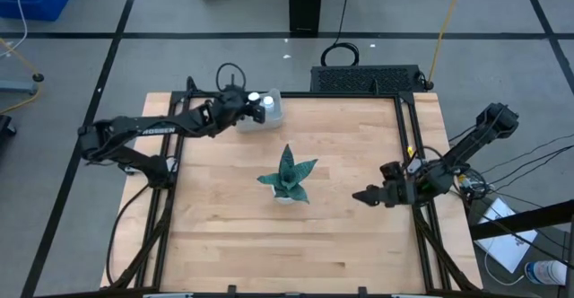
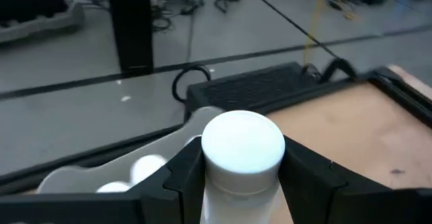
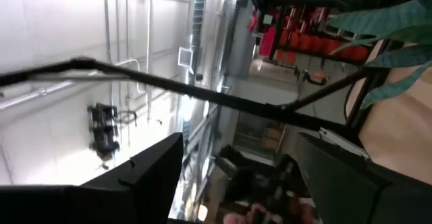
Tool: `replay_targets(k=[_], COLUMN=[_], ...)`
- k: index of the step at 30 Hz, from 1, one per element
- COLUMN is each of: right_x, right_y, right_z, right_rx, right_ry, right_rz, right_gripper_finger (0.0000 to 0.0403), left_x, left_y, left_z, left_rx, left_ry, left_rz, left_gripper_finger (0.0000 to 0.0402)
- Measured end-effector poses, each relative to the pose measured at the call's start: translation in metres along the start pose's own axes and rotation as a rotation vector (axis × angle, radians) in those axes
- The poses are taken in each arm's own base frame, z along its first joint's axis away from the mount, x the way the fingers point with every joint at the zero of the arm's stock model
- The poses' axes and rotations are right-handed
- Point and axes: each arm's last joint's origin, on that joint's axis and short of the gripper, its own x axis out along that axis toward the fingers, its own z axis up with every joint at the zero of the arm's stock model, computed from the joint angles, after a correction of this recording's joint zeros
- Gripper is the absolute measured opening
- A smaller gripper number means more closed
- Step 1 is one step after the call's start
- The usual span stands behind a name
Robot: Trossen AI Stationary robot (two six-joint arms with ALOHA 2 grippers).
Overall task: Pick and place pill bottles into a basket
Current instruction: Put the white medicine bottle into the gray bin
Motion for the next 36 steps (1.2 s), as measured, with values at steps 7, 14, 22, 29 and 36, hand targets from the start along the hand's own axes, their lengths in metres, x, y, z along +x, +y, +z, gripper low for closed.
replay_targets(k=[7, 14, 22, 29, 36], right_x=[-0.001, -0.001, 0.001, 0.001, 0.000], right_y=[0.000, -0.001, -0.003, -0.003, -0.004], right_z=[0.003, 0.006, 0.009, 0.009, 0.010], right_rx=[0.015, 0.012, 0.026, 0.032, 0.036], right_ry=[-0.076, -0.143, -0.160, -0.161, -0.200], right_rz=[-0.019, -0.045, -0.054, -0.055, -0.073], right_gripper_finger=[0.0274, 0.0272, 0.0271, 0.0268, 0.0267], left_x=[0.019, 0.043, 0.065, 0.070, 0.080], left_y=[0.032, 0.030, 0.026, 0.022, 0.023], left_z=[-0.030, -0.052, -0.069, -0.079, -0.091], left_rx=[-0.017, 0.092, 0.106, 0.184, 0.197], left_ry=[-0.129, -0.068, -0.034, -0.010, 0.005], left_rz=[-0.074, -0.096, -0.103, -0.128, -0.118], left_gripper_finger=[0.0161, 0.0161, 0.0161, 0.0166, 0.0168])
